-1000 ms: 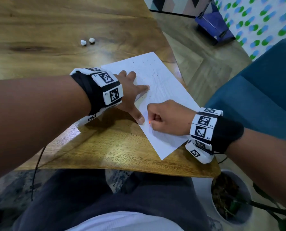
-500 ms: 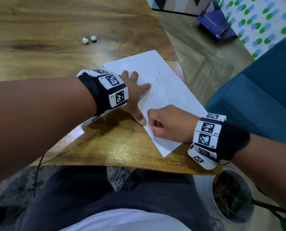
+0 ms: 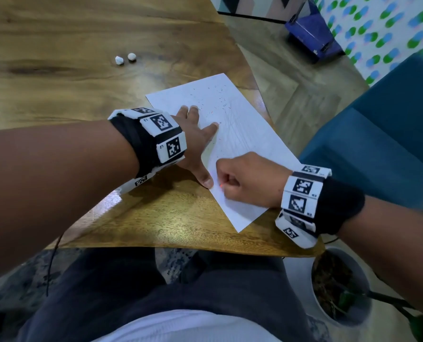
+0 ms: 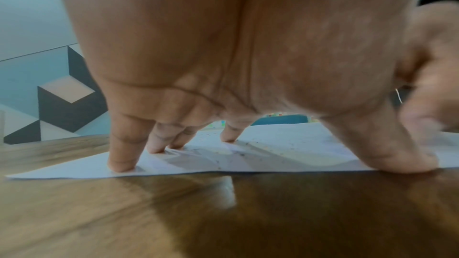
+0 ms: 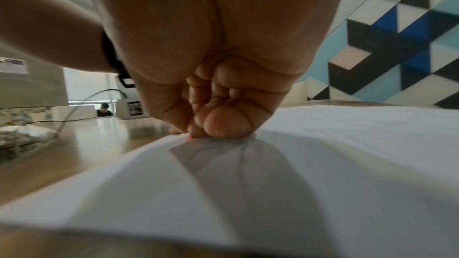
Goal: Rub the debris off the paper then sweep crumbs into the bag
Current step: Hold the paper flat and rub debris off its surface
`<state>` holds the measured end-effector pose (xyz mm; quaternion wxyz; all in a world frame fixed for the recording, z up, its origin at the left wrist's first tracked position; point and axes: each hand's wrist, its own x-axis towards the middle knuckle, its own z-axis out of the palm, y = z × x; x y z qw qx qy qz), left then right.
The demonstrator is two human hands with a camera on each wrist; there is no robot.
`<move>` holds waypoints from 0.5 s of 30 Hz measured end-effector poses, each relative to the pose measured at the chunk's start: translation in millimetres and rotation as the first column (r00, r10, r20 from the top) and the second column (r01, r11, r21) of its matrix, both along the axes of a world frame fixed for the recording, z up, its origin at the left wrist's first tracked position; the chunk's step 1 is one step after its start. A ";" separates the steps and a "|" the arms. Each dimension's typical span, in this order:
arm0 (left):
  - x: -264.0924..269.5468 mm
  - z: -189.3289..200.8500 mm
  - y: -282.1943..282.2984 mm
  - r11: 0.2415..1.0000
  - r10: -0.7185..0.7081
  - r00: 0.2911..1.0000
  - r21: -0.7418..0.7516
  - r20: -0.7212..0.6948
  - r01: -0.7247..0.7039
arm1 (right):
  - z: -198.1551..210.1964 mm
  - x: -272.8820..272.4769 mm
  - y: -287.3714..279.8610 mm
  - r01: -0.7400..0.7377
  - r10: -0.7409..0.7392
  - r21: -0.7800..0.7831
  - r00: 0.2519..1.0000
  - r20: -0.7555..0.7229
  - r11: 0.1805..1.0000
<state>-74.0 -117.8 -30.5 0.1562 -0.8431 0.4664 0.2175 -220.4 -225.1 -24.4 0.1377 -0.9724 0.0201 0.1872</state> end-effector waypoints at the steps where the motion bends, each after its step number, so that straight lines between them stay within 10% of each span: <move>1: 0.6 -0.7 0.1 1.000 0.000 1.000 -0.004 0.000 0.000 | -0.8 -3.6 3.5 -0.024 0.024 0.010 1.000 -0.011 1.000; 10: 6.1 -6.9 1.0 1.000 -0.003 0.999 -0.027 -0.033 0.003 | -0.1 17.9 -36.2 0.259 -0.251 -0.073 0.962 0.103 0.963; 15: 5.4 -6.3 2.0 0.999 -0.003 0.999 -0.037 -0.052 0.001 | 0.3 -1.7 -8.1 0.042 -0.042 0.000 0.999 0.010 0.999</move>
